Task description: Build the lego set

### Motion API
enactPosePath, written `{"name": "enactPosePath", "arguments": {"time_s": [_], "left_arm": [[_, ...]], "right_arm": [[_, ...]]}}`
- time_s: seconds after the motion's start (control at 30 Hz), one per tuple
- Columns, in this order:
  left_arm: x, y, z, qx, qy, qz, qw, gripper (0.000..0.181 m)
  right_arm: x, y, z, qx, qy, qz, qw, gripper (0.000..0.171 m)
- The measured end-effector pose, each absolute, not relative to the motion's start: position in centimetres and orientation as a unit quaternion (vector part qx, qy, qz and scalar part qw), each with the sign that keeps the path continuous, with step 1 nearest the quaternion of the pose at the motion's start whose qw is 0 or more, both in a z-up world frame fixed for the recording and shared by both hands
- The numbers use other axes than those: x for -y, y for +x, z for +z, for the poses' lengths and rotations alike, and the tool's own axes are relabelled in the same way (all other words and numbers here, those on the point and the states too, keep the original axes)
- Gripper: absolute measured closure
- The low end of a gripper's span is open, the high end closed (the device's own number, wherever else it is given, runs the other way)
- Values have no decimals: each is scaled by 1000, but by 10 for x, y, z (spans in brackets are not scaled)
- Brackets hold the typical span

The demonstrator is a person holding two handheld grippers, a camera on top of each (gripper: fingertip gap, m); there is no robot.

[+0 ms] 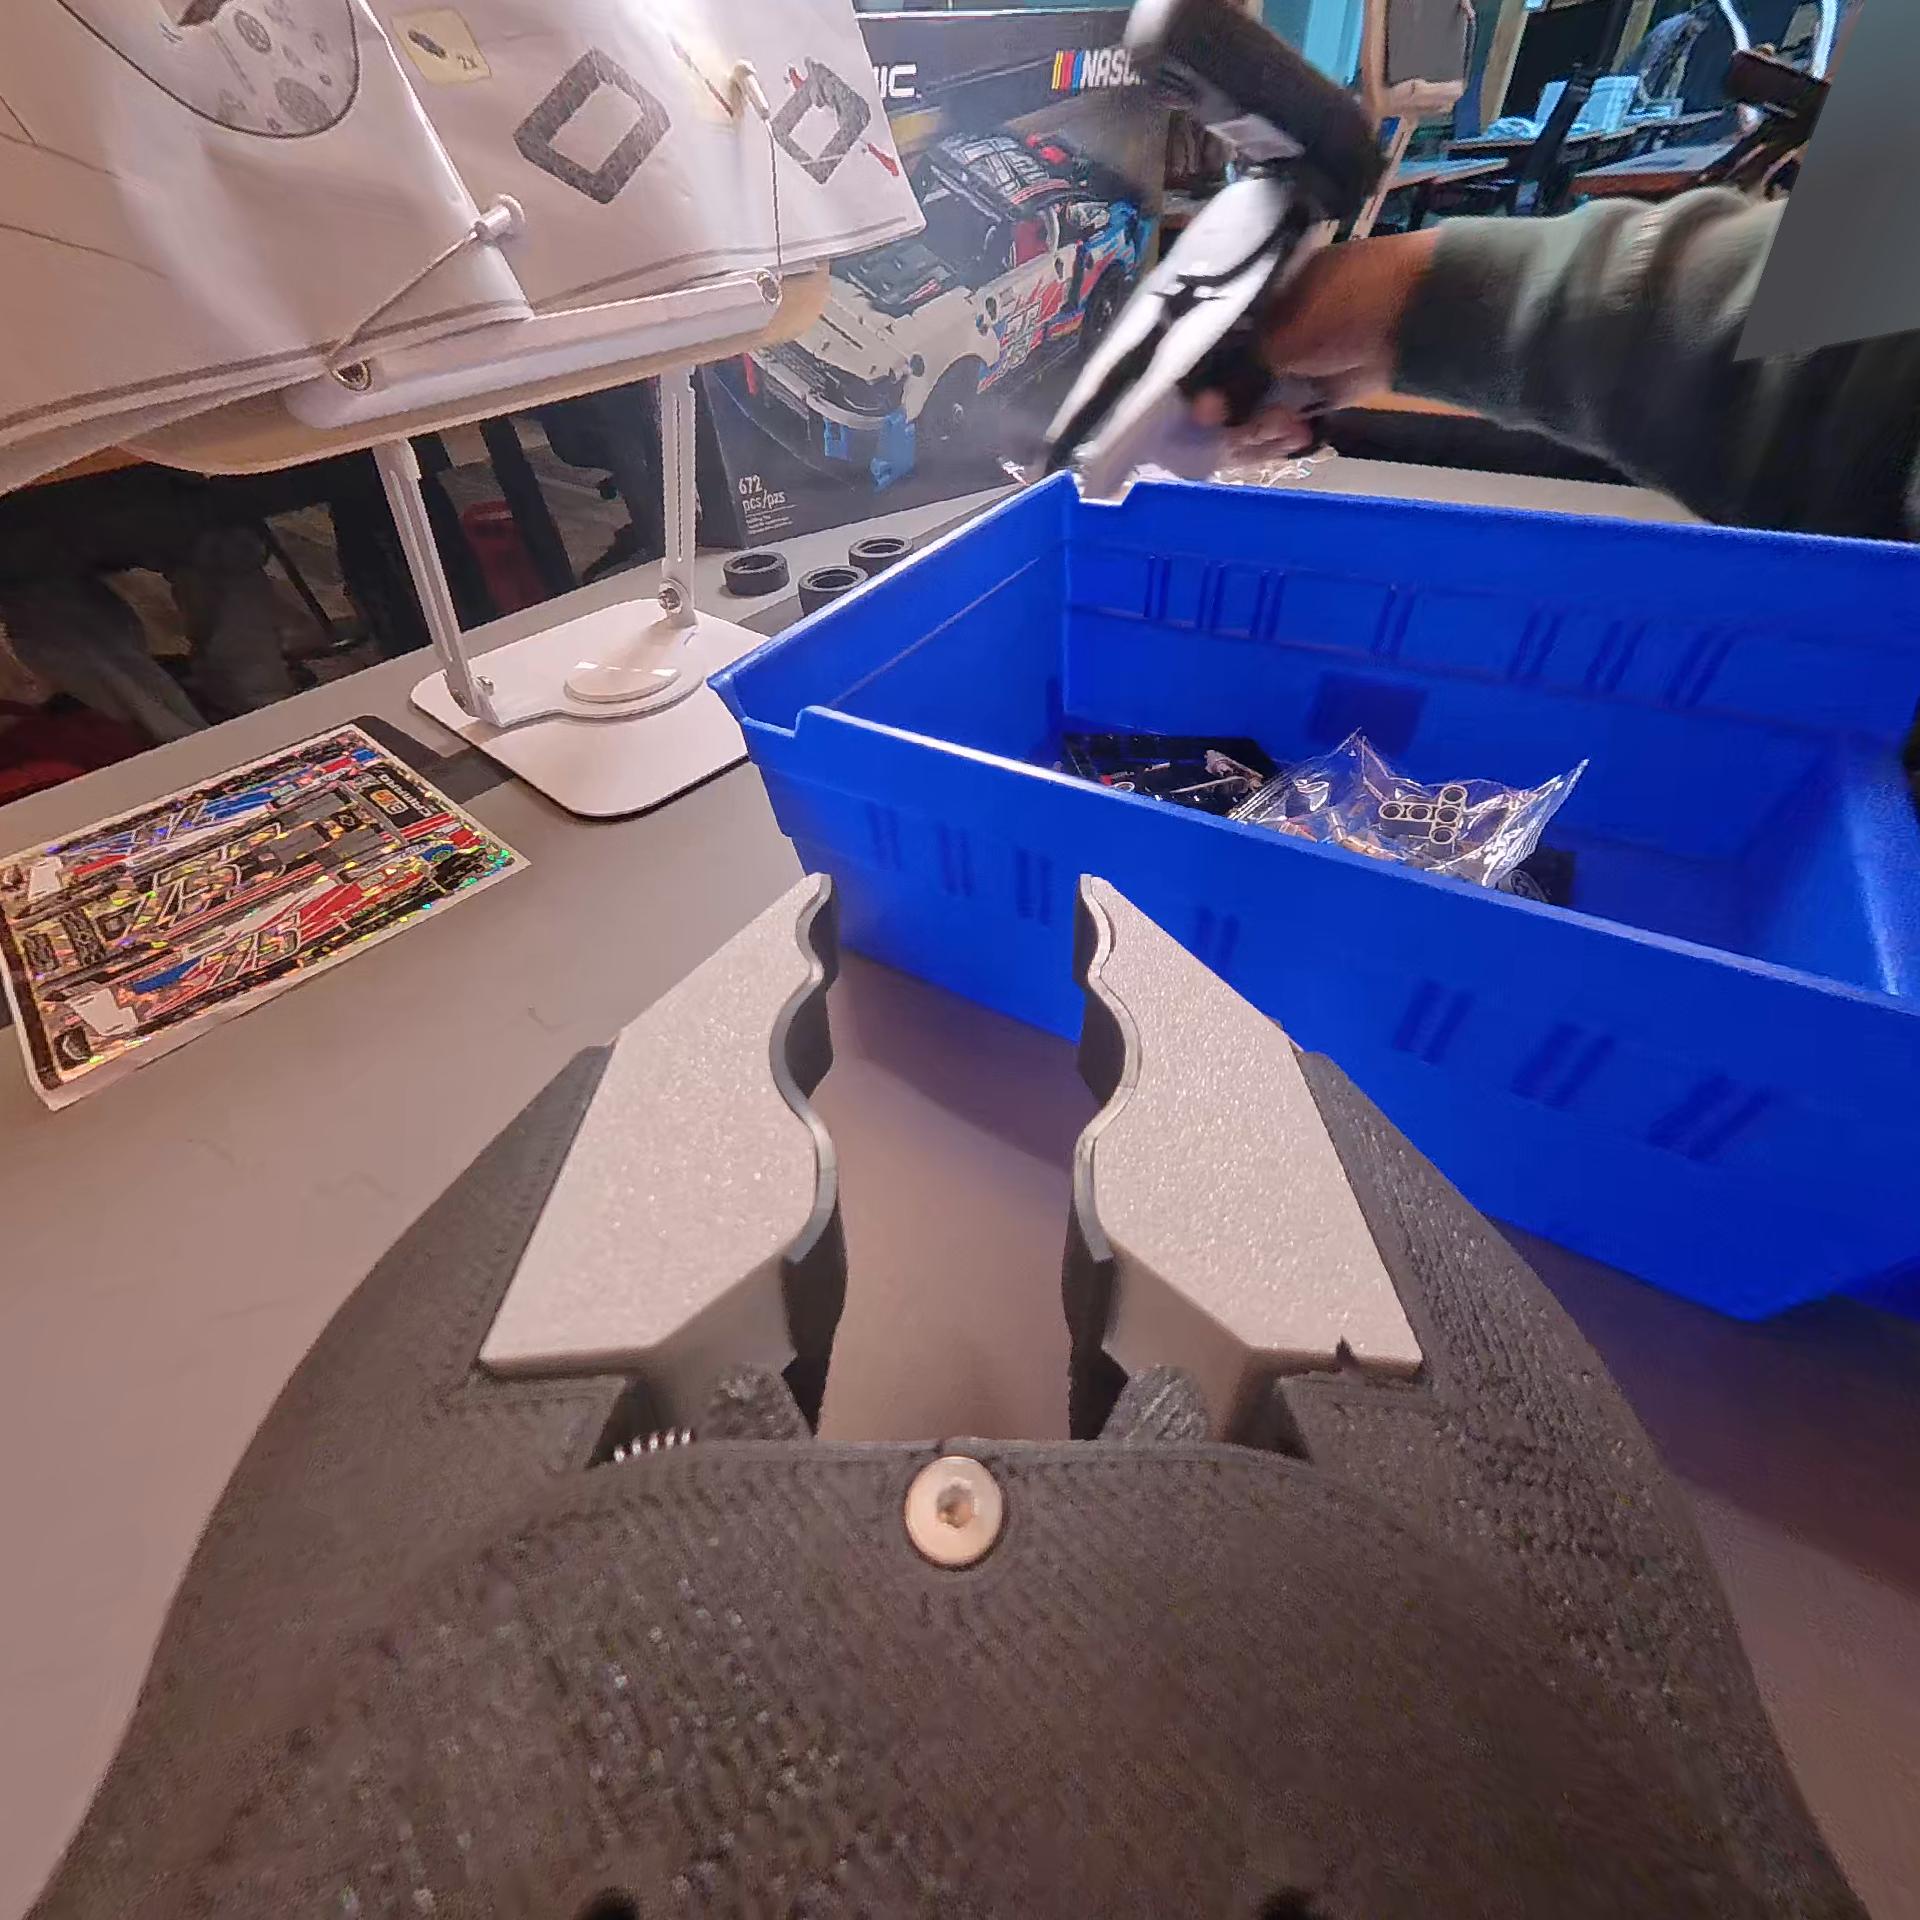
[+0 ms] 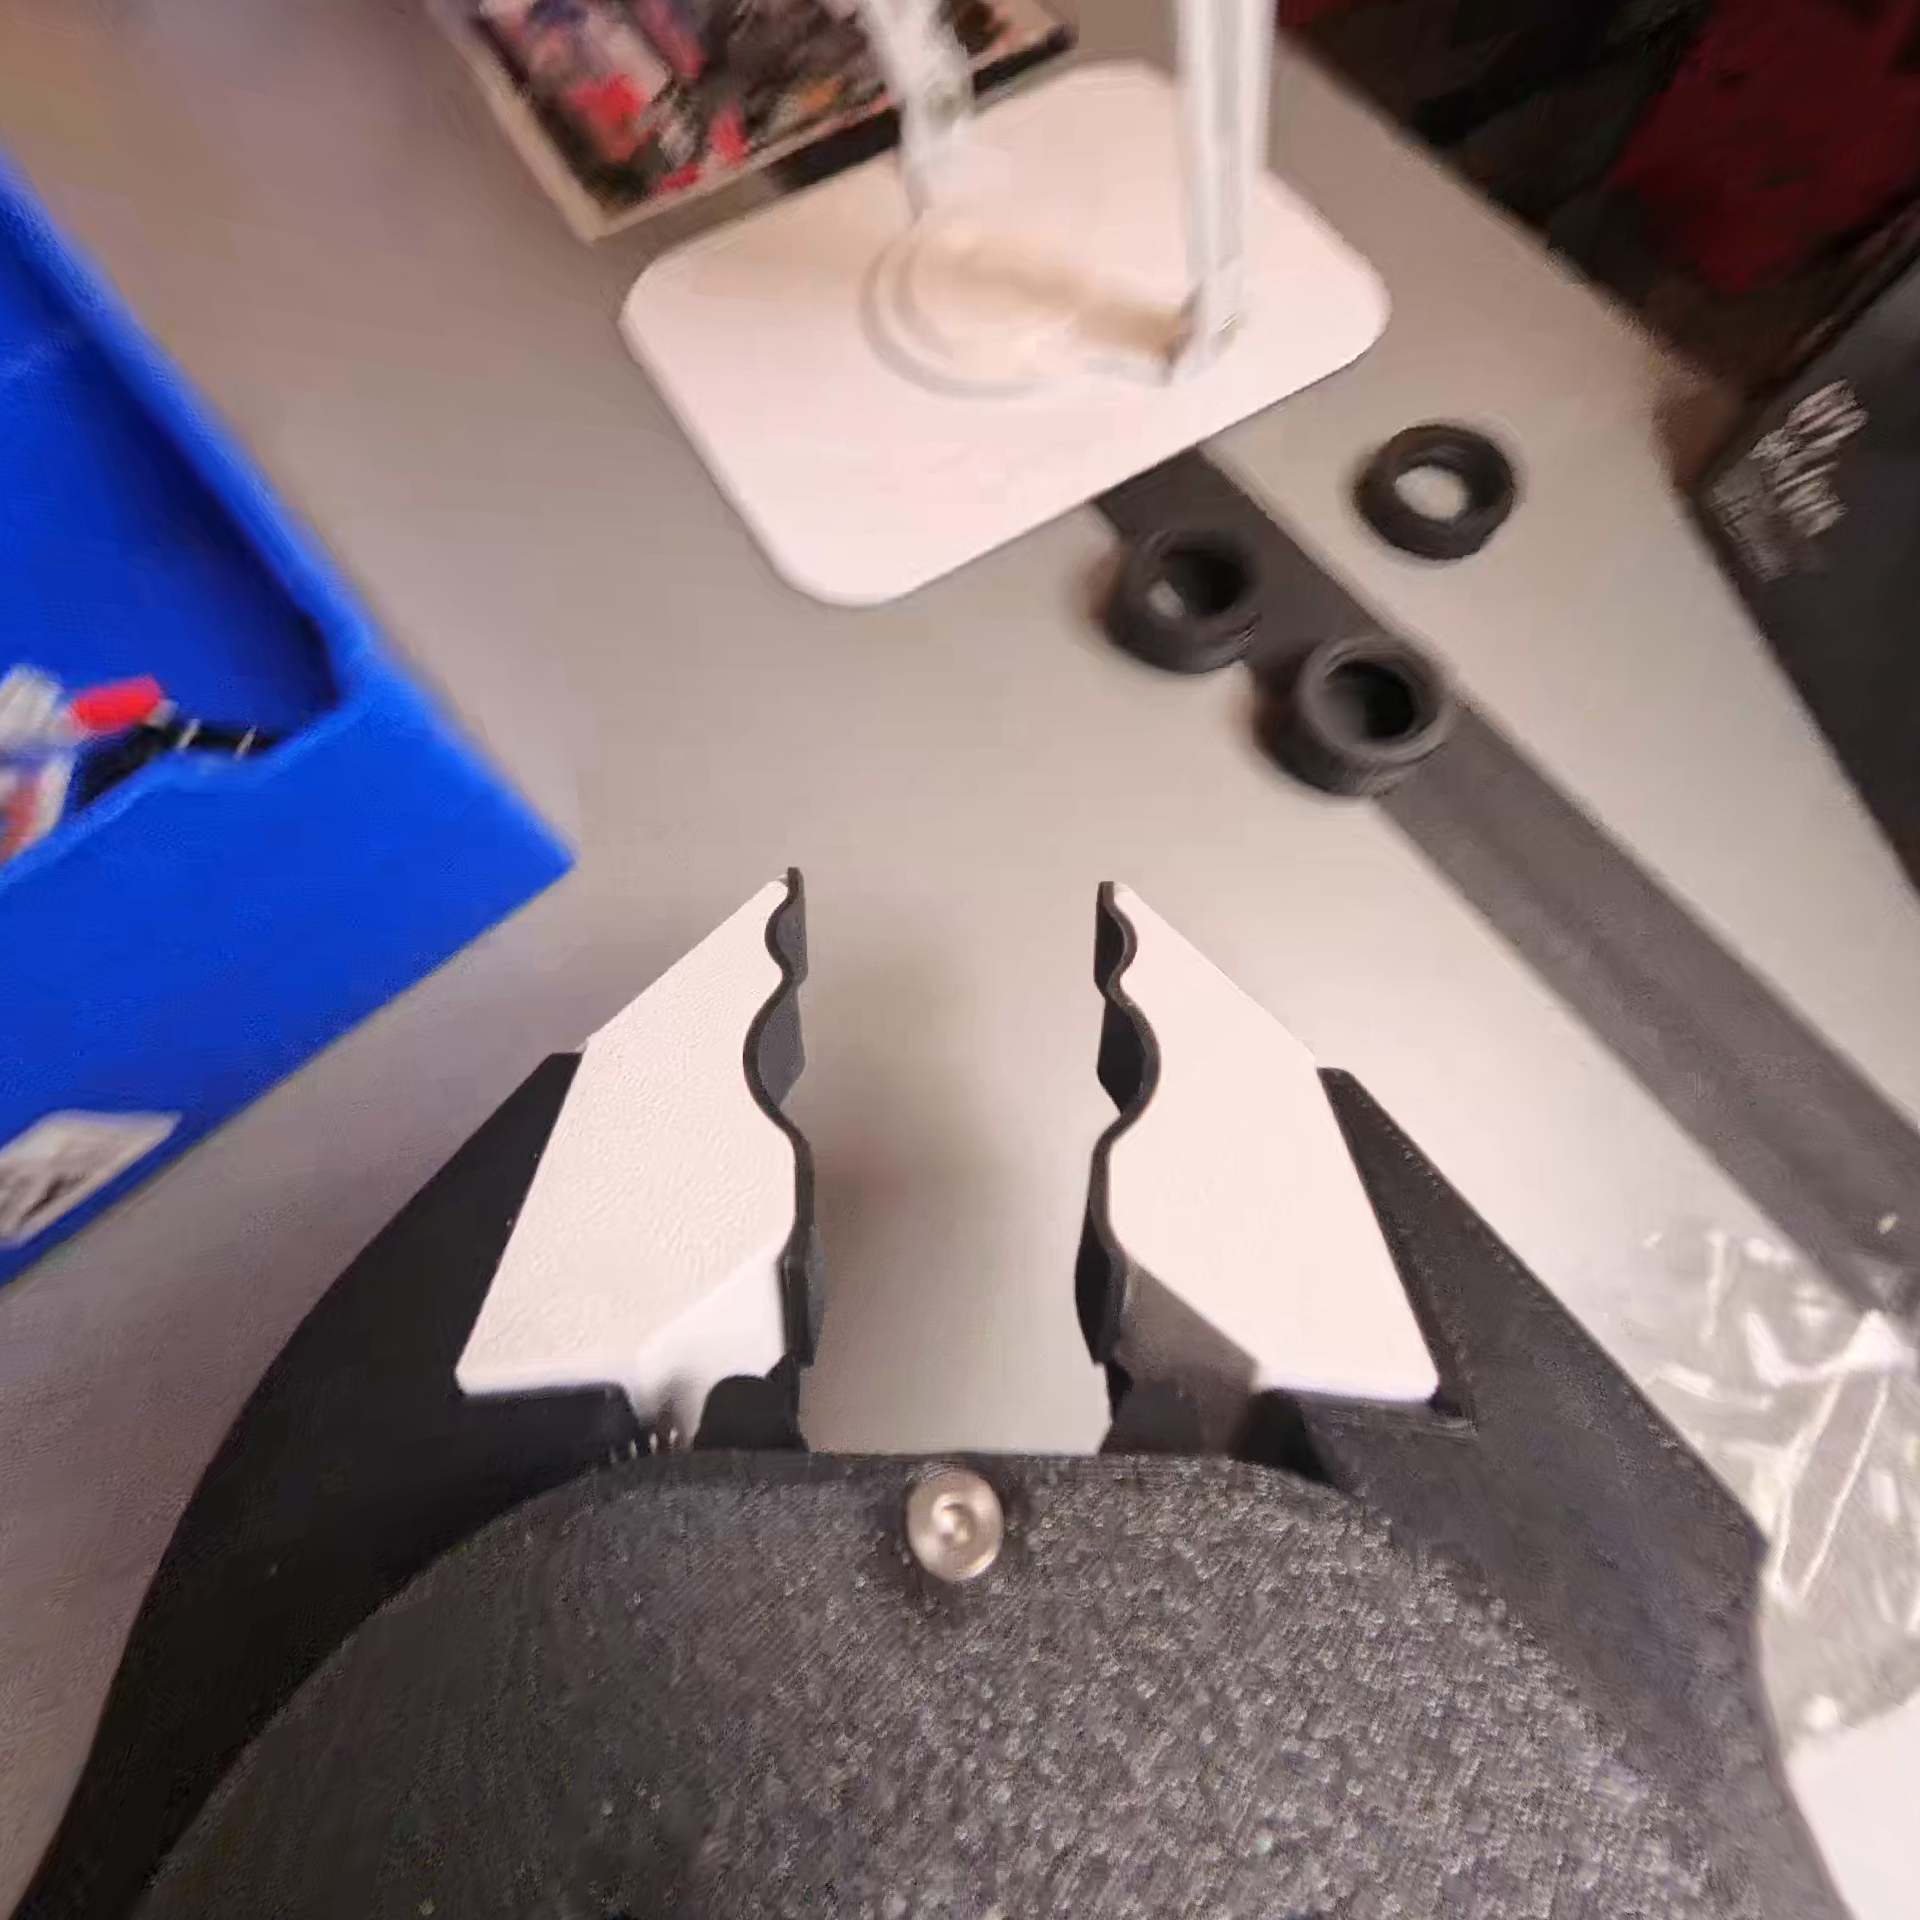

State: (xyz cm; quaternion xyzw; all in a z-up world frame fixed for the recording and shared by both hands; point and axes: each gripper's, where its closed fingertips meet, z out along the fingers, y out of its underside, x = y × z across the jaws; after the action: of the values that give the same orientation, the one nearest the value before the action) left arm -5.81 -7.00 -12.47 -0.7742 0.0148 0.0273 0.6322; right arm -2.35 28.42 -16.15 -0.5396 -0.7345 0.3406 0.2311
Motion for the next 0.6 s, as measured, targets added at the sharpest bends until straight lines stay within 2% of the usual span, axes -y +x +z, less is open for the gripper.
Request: {"name": "enactPosePath", "arguments": {"time_s": [0.13, 0.27, 0.3, 0.33, 0.37, 0.4, 0.5, 0.6], "left_arm": [[69, -56, -125, -16, -774, 20, 633, 138], [65, -52, -129, -21, -778, 13, 628, 138], [64, -51, -130, -23, -779, 14, 627, 138], [64, -51, -130, -24, -780, 17, 626, 139], [64, -51, -131, -24, -780, 20, 625, 139], [64, -52, -131, -23, -781, 23, 624, 139], [63, -54, -133, -17, -781, 25, 623, 139], [63, -57, -135, -13, -784, 30, 620, 139]], "right_arm": [[-249, 67, -182, 785, -520, 303, 145, 107], [-255, 96, -211, 781, -547, 258, 159, 112], [-257, 97, -216, 782, -545, 255, 164, 118], [-253, 94, -213, 777, -541, 276, 164, 134], [-260, 86, -208, 768, -545, 277, 192, 162], [-266, 75, -199, 764, -537, 282, 219, 171], [-284, 37, -174, 722, -555, 336, 240, 171], [-298, 21, -181, 741, -559, 306, 215, 138]]}}
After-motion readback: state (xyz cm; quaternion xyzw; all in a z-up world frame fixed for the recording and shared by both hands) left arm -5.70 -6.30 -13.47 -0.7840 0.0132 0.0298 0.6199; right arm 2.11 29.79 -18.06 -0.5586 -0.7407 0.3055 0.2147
